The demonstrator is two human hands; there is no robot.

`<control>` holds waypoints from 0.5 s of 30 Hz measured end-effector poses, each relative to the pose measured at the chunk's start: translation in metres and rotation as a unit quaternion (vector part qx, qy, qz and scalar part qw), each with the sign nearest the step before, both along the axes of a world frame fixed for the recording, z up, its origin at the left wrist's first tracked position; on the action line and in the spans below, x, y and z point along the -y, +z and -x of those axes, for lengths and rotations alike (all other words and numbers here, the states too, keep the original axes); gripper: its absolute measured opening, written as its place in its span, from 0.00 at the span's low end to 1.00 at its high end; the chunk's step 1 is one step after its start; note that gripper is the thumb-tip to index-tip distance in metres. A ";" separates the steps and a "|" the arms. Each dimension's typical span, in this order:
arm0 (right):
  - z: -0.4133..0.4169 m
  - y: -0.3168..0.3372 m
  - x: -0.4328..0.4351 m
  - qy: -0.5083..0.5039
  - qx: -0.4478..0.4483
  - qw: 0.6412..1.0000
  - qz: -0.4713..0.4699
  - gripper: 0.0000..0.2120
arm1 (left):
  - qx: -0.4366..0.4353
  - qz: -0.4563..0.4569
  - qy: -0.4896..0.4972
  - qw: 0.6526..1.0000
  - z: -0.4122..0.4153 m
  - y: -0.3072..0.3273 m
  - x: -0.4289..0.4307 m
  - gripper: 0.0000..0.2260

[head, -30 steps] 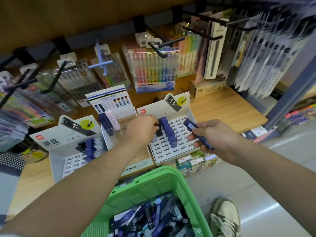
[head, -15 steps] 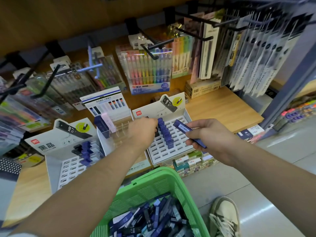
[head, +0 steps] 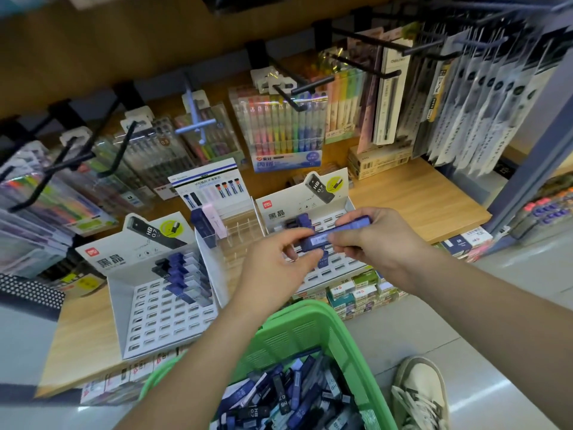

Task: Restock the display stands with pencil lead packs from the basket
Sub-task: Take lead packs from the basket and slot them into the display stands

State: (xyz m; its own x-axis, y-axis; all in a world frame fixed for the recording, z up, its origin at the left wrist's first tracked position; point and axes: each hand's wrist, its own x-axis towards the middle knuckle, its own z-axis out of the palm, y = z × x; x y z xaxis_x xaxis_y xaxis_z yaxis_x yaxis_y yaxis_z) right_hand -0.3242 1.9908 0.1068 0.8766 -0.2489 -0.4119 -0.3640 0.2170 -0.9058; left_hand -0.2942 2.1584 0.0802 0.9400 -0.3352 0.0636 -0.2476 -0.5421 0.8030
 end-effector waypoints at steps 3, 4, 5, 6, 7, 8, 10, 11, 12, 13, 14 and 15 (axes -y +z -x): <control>0.000 0.005 -0.013 0.040 0.023 0.998 -0.040 0.07 | 0.017 -0.014 0.035 0.999 0.010 -0.002 -0.009 0.13; 0.000 0.007 -0.018 0.058 0.031 0.997 -0.046 0.07 | -0.002 0.009 0.027 1.000 0.013 0.000 -0.010 0.11; -0.001 0.009 -0.023 0.072 0.039 0.996 -0.047 0.07 | -0.039 0.048 0.014 0.998 0.017 0.002 -0.012 0.08; -0.002 0.010 -0.028 0.082 0.045 0.995 -0.039 0.07 | -0.082 0.087 0.004 0.993 0.020 0.003 -0.015 0.07; -0.003 0.010 -0.032 0.090 0.047 0.994 -0.026 0.08 | -0.122 0.114 0.000 0.986 0.023 0.005 -0.019 0.07; -0.004 0.010 -0.036 0.095 0.048 0.994 -0.013 0.08 | -0.158 0.130 -0.002 0.979 0.024 0.007 -0.024 0.08; -0.006 0.009 -0.043 0.103 0.051 0.993 -0.009 0.07 | -0.183 0.125 -0.004 0.975 0.024 0.010 -0.034 0.09; -0.007 0.009 -0.047 0.108 0.053 0.993 -0.014 0.07 | -0.171 0.110 0.000 0.979 0.023 0.013 -0.039 0.09; -0.008 0.008 -0.050 0.112 0.053 0.992 -0.019 0.06 | -0.152 0.100 0.012 0.983 0.021 0.015 -0.044 0.09; -0.010 0.008 -0.052 0.114 0.054 0.992 -0.025 0.06 | -0.133 0.102 0.034 0.985 0.017 0.019 -0.049 0.09; -0.011 0.008 -0.054 0.116 0.055 0.991 -0.029 0.06 | -0.120 0.119 0.062 0.984 0.013 0.023 -0.053 0.07; -0.011 0.009 -0.056 0.121 0.056 0.991 -0.030 0.06 | -0.117 0.149 0.087 0.978 0.007 0.027 -0.057 0.05</control>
State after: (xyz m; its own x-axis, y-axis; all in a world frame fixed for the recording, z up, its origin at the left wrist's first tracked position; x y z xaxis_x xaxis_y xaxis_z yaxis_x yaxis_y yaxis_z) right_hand -0.3127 2.0468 0.1153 0.9484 -0.0042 -0.3171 -0.3105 0.1904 -0.9313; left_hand -0.3010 2.2153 0.1072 0.9817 -0.1684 -0.0891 0.0366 -0.2923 0.9556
